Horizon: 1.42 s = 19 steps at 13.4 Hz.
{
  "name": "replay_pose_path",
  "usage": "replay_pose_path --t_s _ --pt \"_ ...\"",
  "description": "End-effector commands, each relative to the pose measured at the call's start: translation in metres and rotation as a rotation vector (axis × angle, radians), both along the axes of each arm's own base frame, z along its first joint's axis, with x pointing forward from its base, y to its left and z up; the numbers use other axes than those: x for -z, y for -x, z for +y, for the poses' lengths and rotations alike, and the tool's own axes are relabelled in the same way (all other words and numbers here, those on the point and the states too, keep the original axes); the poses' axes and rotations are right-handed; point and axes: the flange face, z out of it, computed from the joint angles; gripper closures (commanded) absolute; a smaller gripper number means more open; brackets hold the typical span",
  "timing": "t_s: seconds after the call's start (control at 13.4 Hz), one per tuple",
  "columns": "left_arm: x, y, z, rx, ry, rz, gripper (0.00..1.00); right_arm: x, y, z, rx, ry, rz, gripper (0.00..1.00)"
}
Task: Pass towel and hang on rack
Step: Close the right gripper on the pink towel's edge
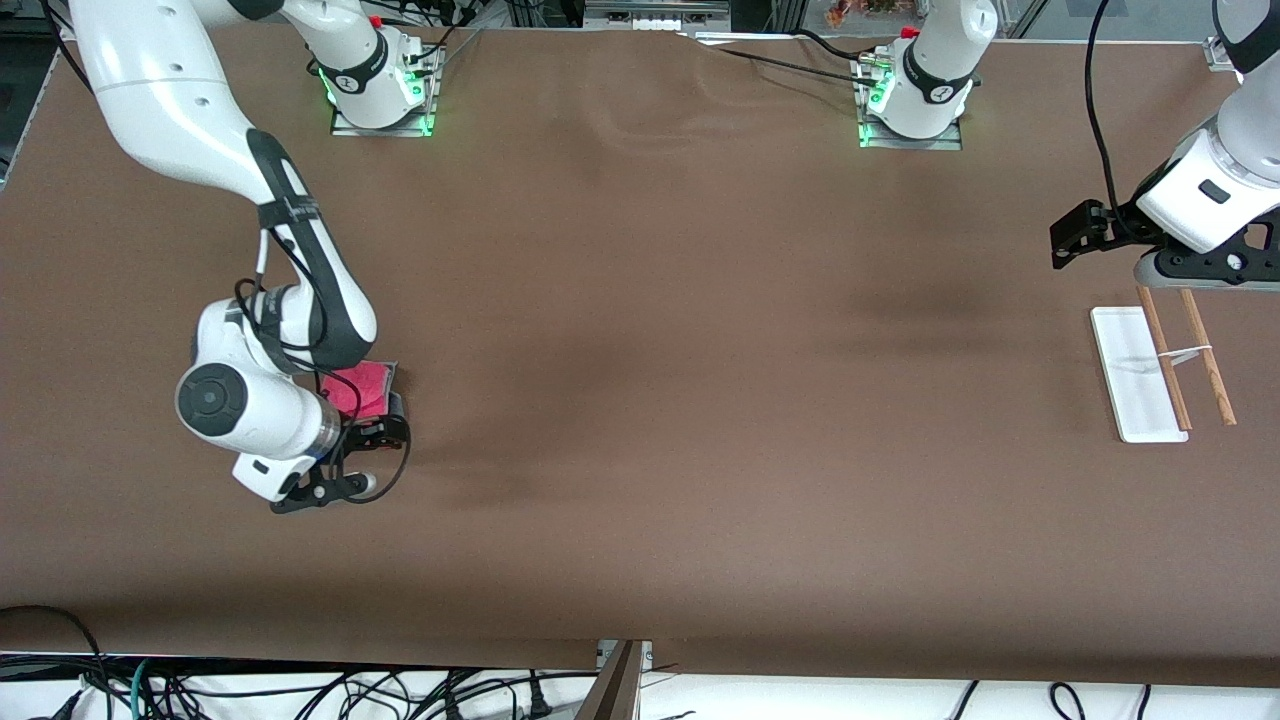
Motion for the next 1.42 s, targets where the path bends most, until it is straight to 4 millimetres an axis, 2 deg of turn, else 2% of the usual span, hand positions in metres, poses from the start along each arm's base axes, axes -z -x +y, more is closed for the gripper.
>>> replay_pose_path --t_s 0.0,0.3,0.6,1.12,1.34 --pt "-0.004 -0.001 -0.001 -0.008 -0.001 0.003 0.0 0.003 -0.002 0.002 -0.072 0.012 -0.007 0.0" --pt "-0.004 -0.001 -0.001 -0.006 -0.001 0.003 0.0 0.028 0.002 -0.008 -0.192 0.02 0.029 0.0" --pt "-0.004 -0.001 -0.001 -0.008 -0.001 0.003 0.0 0.04 0.004 -0.009 -0.249 0.064 0.04 0.0" --pt "-0.004 -0.001 -0.001 -0.006 -0.001 0.003 0.0 0.046 0.005 -0.016 -0.328 0.062 0.058 0.0" --pt "-0.004 -0.001 -0.001 -0.006 -0.002 0.003 0.0 0.047 0.003 -0.03 -0.376 0.057 0.061 0.01"
